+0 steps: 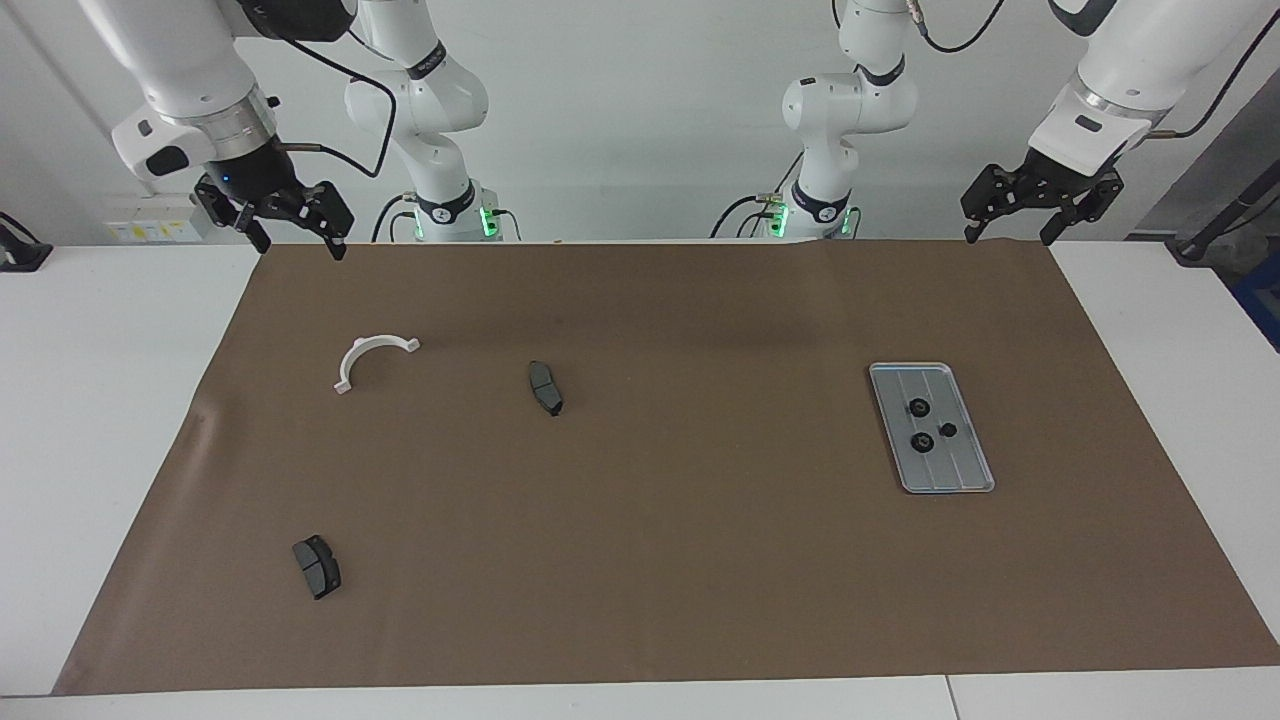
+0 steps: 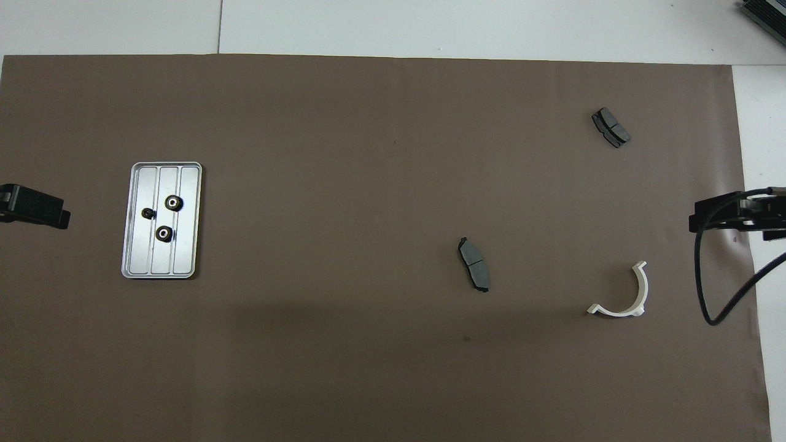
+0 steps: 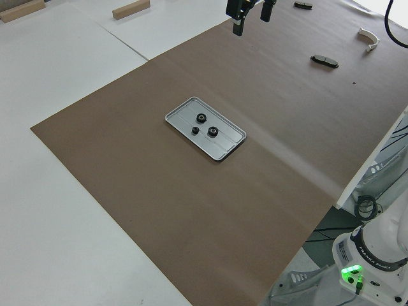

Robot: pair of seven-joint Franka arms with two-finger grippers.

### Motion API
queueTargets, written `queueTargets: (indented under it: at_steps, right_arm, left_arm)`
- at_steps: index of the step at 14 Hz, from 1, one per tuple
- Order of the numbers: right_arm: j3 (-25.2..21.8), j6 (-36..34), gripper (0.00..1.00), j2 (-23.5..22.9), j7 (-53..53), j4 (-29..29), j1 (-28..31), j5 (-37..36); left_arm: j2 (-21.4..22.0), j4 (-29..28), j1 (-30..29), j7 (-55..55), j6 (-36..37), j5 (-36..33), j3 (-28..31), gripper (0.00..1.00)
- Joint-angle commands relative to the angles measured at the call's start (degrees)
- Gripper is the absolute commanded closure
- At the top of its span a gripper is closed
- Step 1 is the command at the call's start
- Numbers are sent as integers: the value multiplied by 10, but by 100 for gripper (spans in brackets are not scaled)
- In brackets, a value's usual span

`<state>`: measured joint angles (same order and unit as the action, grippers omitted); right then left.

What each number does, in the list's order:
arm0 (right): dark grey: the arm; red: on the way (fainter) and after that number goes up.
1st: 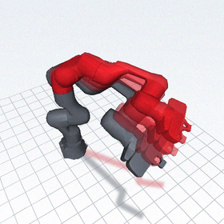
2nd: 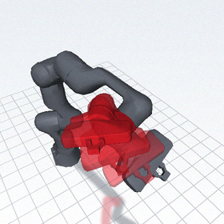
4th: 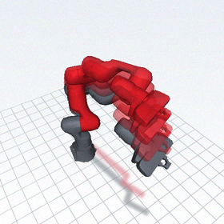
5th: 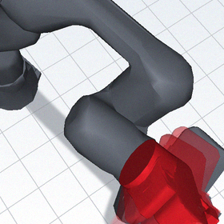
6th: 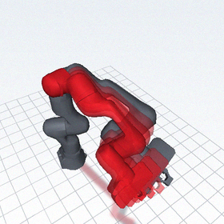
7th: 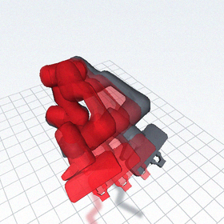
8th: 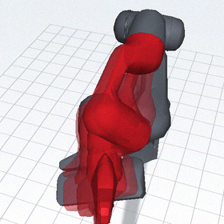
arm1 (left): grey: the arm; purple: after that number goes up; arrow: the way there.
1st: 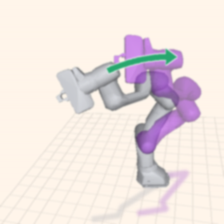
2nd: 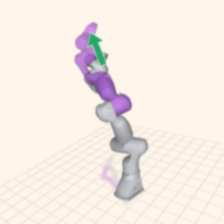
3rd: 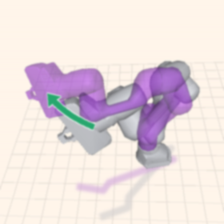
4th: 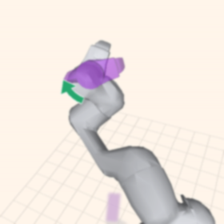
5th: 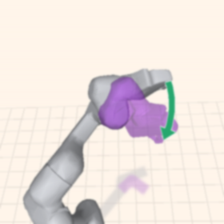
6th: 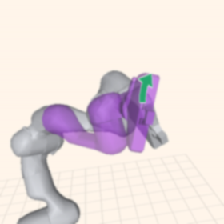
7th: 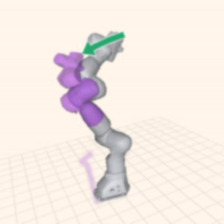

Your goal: Place bearing gear from tray to pile

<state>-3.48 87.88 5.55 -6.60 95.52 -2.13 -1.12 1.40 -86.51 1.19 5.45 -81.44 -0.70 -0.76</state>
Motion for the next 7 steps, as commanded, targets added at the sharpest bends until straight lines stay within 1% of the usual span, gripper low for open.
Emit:
queueTargets:
  at_steps: [1,3,4,5,6,7]
  right_arm:
    - [1,3,0,2,2,-1,1,7]
    - [1,0,0,2,2,-1,1,7]
    - [1,-1,0,2,2,-1,1,7]
    - [1,0,0,2,3,0,1,7]
    - [1,0,0,2,3,0,1,7]
    - [1,0,0,2,3,0,1,7]
  left_arm:
    - [18,-30,0,3,-10,-11,3,0]
    - [20,-36,1,3,-23,-11,1,0]
    - [31,-57,0,1,-43,-11,1,0]
    - [53,-104,-3,-3,-63,-10,6,0]
    - [72,-149,-8,-3,-102,-10,7,0]
    - [93,-200,-20,-3,-159,-10,7,0]
